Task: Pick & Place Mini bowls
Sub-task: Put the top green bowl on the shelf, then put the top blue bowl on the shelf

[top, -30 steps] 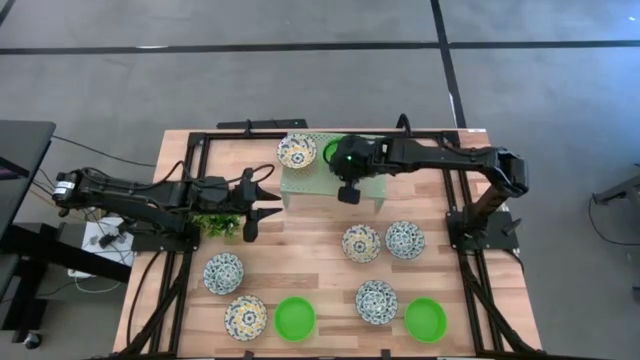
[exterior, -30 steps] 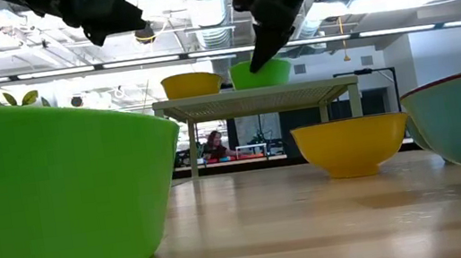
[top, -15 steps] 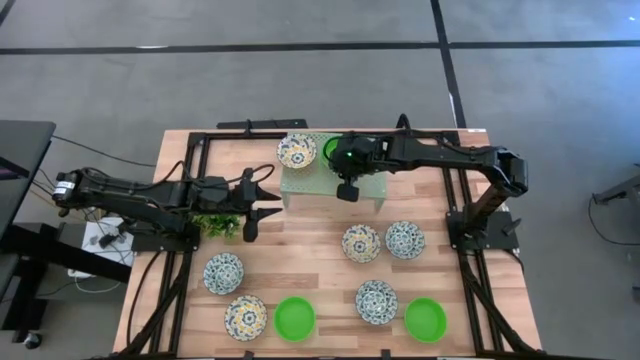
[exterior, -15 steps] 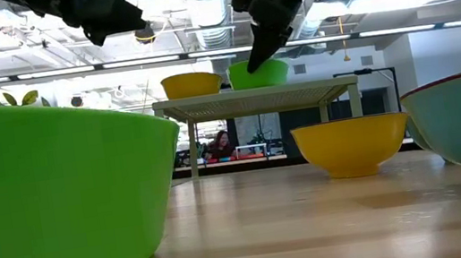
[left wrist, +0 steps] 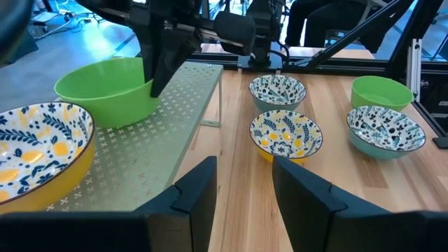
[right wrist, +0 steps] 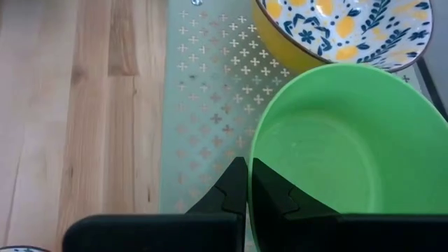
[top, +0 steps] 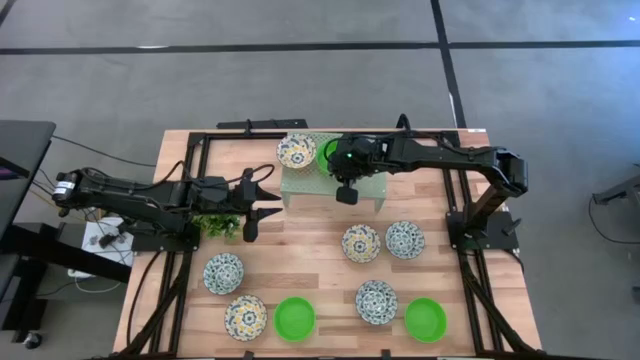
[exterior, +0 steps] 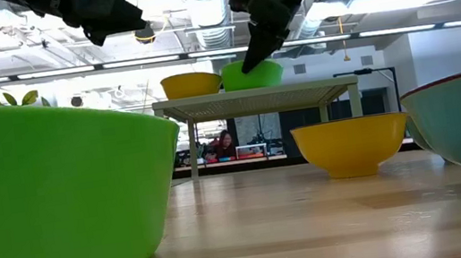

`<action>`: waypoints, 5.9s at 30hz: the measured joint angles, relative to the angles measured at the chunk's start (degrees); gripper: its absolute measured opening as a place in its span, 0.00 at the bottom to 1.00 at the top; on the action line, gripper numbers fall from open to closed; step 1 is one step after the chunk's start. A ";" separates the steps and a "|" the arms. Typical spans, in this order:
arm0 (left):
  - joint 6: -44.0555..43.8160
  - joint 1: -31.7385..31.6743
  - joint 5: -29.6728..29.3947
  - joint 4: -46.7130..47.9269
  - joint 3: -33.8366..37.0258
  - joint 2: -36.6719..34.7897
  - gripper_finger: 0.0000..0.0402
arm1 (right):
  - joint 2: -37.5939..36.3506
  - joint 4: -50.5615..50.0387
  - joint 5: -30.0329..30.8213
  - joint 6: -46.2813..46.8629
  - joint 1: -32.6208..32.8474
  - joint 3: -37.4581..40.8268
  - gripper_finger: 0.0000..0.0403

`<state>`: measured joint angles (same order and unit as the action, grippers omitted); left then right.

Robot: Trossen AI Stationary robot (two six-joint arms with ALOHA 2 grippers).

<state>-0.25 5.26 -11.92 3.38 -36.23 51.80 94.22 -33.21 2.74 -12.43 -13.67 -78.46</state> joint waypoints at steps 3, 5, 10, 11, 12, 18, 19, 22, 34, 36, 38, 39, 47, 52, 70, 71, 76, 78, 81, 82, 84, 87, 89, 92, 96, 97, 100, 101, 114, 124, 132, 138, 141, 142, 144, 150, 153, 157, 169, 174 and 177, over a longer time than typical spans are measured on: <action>0.00 0.00 0.00 0.00 0.00 0.01 0.35 | -0.01 -0.23 0.02 -0.15 -0.11 0.00 0.01; 0.00 0.00 0.00 0.00 0.00 0.01 0.35 | -0.01 -0.20 0.02 -0.15 -0.28 0.00 0.01; 0.00 0.00 -0.01 0.00 0.00 0.01 0.35 | -0.01 -0.70 0.04 -0.15 -0.37 0.00 0.02; 0.00 0.00 0.01 -0.01 0.00 -0.01 0.35 | -0.01 -0.66 0.04 -0.14 -0.37 0.00 0.03; 0.00 0.00 0.01 -0.01 0.00 0.01 0.35 | -0.01 -0.68 0.05 -0.13 -0.37 0.00 0.05; 0.00 0.00 0.01 -0.02 0.00 0.01 0.35 | -0.01 -0.65 0.33 -0.13 -0.37 0.00 0.14; 0.00 0.02 -0.01 -0.02 0.00 0.01 0.35 | -0.01 -0.66 0.54 -0.13 -0.37 0.00 0.15; 0.00 0.01 0.00 -0.02 0.00 0.01 0.35 | -0.01 -0.66 1.83 -0.13 -0.32 0.00 0.17; 0.00 0.00 -0.01 0.00 0.00 -0.01 0.35 | -0.07 -7.10 3.34 -0.11 3.23 -6.38 0.26; 0.00 0.01 -0.01 0.00 0.00 0.01 0.35 | -0.07 -10.22 3.32 -0.07 4.63 -8.63 0.26; -0.02 0.00 0.01 0.00 0.00 0.01 0.35 | -0.07 -13.82 3.34 1.35 6.34 -10.77 0.27; -0.01 0.01 0.01 0.00 0.00 0.01 0.35 | -0.07 -15.36 3.34 2.67 7.25 -11.86 0.27; -0.58 0.01 0.01 0.10 0.00 0.01 0.35 | -0.10 -29.51 3.30 9.11 14.87 -16.63 0.27; -0.63 0.00 0.01 0.25 0.00 0.01 0.35 | -0.10 -36.18 3.32 18.59 18.88 -16.63 0.27; -2.14 0.01 0.03 0.68 0.00 0.00 0.35 | -1.82 -47.95 18.30 39.97 32.64 -14.55 0.27; -2.14 0.02 0.04 0.70 0.00 0.01 0.35 | -2.62 -46.82 18.29 40.42 33.49 -12.93 0.27; -2.14 0.02 0.01 0.72 0.00 0.01 0.35 | -9.15 -33.38 18.28 42.74 37.12 0.17 0.27; -2.14 0.02 0.01 0.66 0.00 0.01 0.35 | -12.82 -28.32 18.00 46.50 38.09 6.40 0.27; -2.14 0.01 0.01 0.54 0.00 0.00 0.35 | -17.68 -24.84 16.35 54.41 39.22 14.37 0.27; -2.10 0.01 0.01 0.35 0.00 0.00 0.35 | -18.94 -24.59 15.45 56.99 39.40 16.46 0.27; -1.85 0.02 0.01 0.03 0.00 -0.01 0.35 | -21.10 -23.78 13.85 61.58 39.93 20.34 0.27; -1.79 0.02 -0.01 -0.08 0.00 0.01 0.35 | -22.80 -21.68 11.21 66.58 40.85 24.81 0.27; -1.77 0.01 0.00 -0.36 0.00 0.01 0.35 | -23.10 -19.26 10.43 68.36 41.44 26.83 0.27; -1.77 0.02 -0.01 -0.42 0.00 0.01 0.35 | -22.04 -15.60 10.34 68.16 42.09 28.62 0.27; -1.77 0.00 -0.01 -0.44 0.00 0.01 0.35 | -19.25 -14.16 8.94 68.02 42.15 29.16 0.27; -1.77 0.02 -0.01 -0.46 0.00 -0.01 0.35 | -18.53 -14.20 8.94 67.91 42.14 29.16 0.27; -1.75 0.01 -0.01 -0.46 0.00 0.00 0.35 | -16.46 -14.25 8.95 66.66 42.12 29.16 0.27; -1.75 0.02 -0.01 -0.46 0.00 -0.01 0.35 | -15.67 -14.24 8.90 66.58 42.12 29.16 0.27; -1.73 0.02 -0.01 -0.81 0.00 0.01 0.35 | -9.41 -14.23 7.65 63.04 39.34 29.16 0.27; -1.73 0.00 -0.01 -0.90 0.02 -0.01 0.35 | -6.68 -14.25 6.04 62.87 35.54 29.16 0.21; -1.70 0.02 -0.03 -1.20 0.02 -0.01 0.35 | -7.60 -17.49 3.35 63.07 34.86 28.25 0.05; -1.47 0.01 -0.02 -1.30 0.02 -0.01 0.35 | -7.27 -20.29 -1.33 63.08 36.24 22.45 0.03; -1.48 0.00 -0.02 -1.31 0.04 0.01 0.35 | -7.26 -24.15 -2.50 63.09 37.20 18.13 0.02; -1.47 0.00 -0.01 -1.33 0.02 -0.01 0.35 | -7.22 -25.46 -2.25 63.08 37.63 16.35 0.03; -1.49 0.00 -0.01 -1.33 0.04 0.01 0.35 | -7.29 -27.46 -1.32 63.06 38.29 12.67 0.03; -1.49 0.00 -0.01 -1.36 0.04 0.01 0.35 | -7.29 -30.55 6.19 56.09 39.77 3.59 0.02; -1.49 0.00 -0.03 -1.54 0.04 0.01 0.35 | -7.29 -31.23 10.03 50.18 39.74 0.09 0.03; -1.49 0.00 -0.02 -1.73 0.04 0.01 0.35 | -7.29 -33.51 14.42 39.26 38.64 -3.74 0.01; -1.49 0.00 -0.01 -1.95 0.04 0.01 0.35 | -7.29 -37.99 21.55 22.34 24.82 -5.51 0.02; -1.49 0.00 -0.01 -2.00 0.04 0.01 0.35 | -7.26 -38.15 21.52 16.65 18.00 -5.51 0.03; -1.49 0.02 -0.01 -2.16 0.04 0.01 0.35 | -6.74 -38.15 21.19 13.92 14.47 -5.55 0.02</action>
<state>-1.74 5.28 -11.92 1.21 -36.18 51.81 87.48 -71.36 23.93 1.49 0.80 -84.00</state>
